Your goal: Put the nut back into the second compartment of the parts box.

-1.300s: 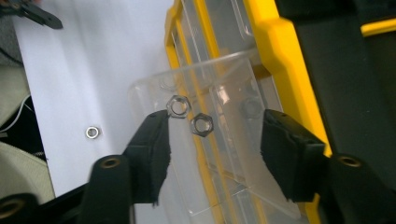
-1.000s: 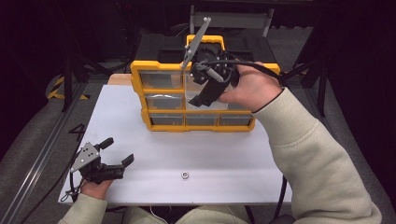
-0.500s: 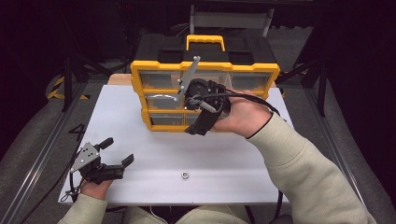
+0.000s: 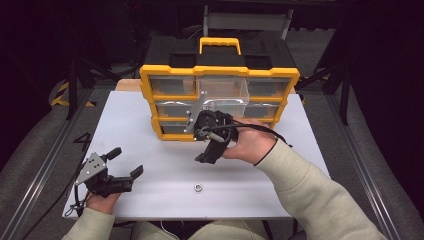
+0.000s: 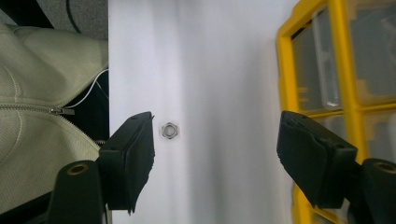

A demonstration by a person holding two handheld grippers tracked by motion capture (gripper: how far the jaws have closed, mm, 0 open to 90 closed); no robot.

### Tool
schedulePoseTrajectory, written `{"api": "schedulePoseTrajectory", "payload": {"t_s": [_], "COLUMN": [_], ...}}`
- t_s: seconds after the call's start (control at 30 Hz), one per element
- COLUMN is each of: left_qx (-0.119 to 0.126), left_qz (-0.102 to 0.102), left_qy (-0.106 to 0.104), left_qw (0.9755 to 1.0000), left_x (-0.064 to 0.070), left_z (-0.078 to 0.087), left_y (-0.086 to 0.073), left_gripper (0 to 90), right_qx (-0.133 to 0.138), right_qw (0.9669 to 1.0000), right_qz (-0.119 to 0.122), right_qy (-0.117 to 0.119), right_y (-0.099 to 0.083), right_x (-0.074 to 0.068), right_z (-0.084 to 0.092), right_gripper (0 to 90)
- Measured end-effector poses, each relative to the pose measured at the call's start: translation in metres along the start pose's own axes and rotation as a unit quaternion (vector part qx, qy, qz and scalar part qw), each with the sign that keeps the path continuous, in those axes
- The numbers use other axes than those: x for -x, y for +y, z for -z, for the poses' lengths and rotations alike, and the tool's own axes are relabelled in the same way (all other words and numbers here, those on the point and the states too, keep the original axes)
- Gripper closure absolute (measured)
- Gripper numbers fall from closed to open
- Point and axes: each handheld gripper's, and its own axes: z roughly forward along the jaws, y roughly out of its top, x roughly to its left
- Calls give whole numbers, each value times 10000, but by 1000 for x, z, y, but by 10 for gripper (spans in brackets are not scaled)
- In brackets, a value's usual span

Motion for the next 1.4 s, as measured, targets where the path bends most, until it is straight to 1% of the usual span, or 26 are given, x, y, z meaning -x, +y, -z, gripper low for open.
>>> {"api": "schedulePoseTrajectory", "payload": {"t_s": [0.1, 0.27, 0.43, 0.57, 0.6, 0.7, 0.77, 0.87, 0.93, 0.97, 1.1, 1.13, 1.23, 1.3, 1.4], "left_qx": [-1, 22, 17, -3, -3, 9, 9, -5, -2, -2, 5, -12, -6, -7, -11], "left_qz": [-8, 5, 7, -3, -3, 14, 35, 27, 35, 35, 8, 8, 14, 14, 11], "left_qy": [2, 16, 30, 41, 41, 59, 68, 75, 78, 78, 60, 56, 45, 42, 43], "left_qw": [10000, 10000, 10000, 10000, 10000, 10000, 10000, 10000, 10000, 10000, 10000, 10000, 10000, 10000, 10000], "left_x": [0, 0, 0, 0, 0, 0, 0, -1, 0, 0, 0, 0, 0, 0, 0], "left_z": [0, 1, 1, 3, 3, 4, 5, 6, 5, 5, 4, 4, 3, 3, 3], "left_y": [0, 0, -1, -1, -1, -2, -2, -2, -2, -2, -2, -2, -2, -2, -2], "left_gripper": [3, 4, 3, 3, 3, 3, 3, 3, 3, 3, 3, 3, 3, 3, 3], "right_qx": [-47, -65, -170, -251, -251, -336, -346, -405, -411, -411, -454, -450, -566, -583, -662], "right_qw": [9999, 9998, 9994, 9992, 9992, 9989, 9987, 9984, 9982, 9982, 9975, 9975, 9970, 9967, 9963], "right_qz": [-32, -77, -68, -90, -90, -78, -71, -41, -102, -102, -159, -150, -106, -123, -84], "right_qy": [100, 181, 288, 294, 294, 325, 379, 381, 428, 428, 525, 529, 510, 555, 546], "right_y": [-5, -11, -17, -22, -22, -24, -25, -28, -31, -31, -34, -35, -36, -37, -38], "right_x": [-1, -2, -5, -7, -7, -10, -11, -12, -11, -11, -12, -13, -16, -17, -19], "right_z": [-16, -36, -56, -73, -73, -84, -90, -100, -108, -108, -121, -123, -135, -141, -149], "right_gripper": [266, 257, 215, 159, 159, 134, 134, 133, 133, 133, 134, 134, 136, 142, 165]}}
